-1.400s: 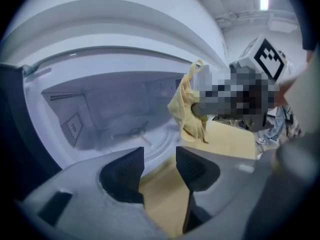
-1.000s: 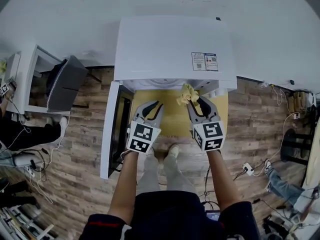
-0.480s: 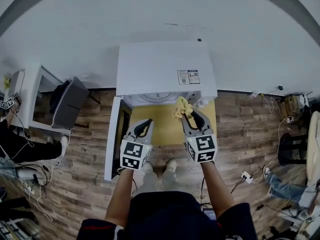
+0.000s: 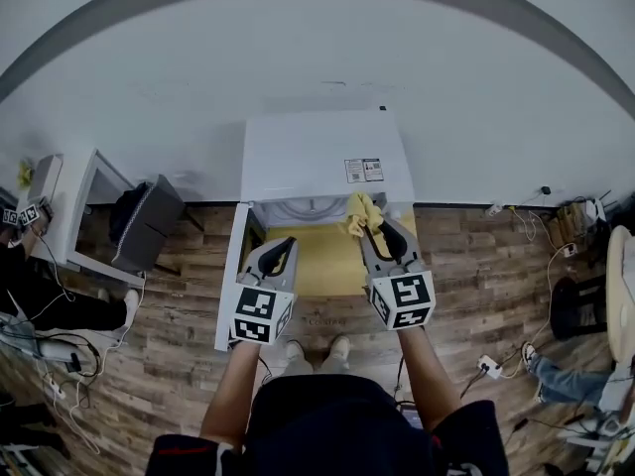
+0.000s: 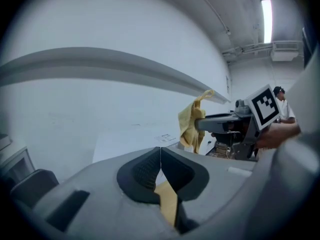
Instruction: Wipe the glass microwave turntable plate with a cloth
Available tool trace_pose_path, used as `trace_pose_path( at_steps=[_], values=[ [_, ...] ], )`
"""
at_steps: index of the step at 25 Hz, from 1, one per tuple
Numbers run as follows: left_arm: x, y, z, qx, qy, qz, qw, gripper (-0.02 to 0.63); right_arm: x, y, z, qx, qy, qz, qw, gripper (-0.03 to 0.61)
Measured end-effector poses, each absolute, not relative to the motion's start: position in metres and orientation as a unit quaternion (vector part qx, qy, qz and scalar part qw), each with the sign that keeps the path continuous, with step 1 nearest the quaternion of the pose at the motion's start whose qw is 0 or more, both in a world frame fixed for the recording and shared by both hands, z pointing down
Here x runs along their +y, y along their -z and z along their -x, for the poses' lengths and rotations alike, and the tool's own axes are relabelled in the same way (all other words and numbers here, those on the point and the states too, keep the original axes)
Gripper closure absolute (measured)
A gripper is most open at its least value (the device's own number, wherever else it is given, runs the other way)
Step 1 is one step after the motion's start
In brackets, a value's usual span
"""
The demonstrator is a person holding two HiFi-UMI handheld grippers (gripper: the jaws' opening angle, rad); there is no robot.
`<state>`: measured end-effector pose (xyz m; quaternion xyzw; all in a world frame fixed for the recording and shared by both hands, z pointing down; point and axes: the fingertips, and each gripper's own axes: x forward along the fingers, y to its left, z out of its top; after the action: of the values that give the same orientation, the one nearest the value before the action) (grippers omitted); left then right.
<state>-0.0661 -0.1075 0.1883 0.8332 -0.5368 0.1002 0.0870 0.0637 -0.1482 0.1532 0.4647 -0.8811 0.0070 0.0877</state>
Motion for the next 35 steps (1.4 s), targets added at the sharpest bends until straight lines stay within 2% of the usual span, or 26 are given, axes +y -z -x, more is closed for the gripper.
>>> trace_pose_path(
  at_steps=[16, 35],
  values=[
    [-0.077, -0.105, 0.082, -0.561, -0.031, -0.827, 0.019, 0.594, -0.104, -0.096, -0.065, -0.885, 0.028, -0.464, 0.027, 0.456],
    [-0.075, -0.089, 0.106, -0.575, -0.022, -0.818, -0.004, 0.594, -0.101, -0.096, -0.061, -0.881, 0.051, -0.469, 0.03, 0.457]
  ],
)
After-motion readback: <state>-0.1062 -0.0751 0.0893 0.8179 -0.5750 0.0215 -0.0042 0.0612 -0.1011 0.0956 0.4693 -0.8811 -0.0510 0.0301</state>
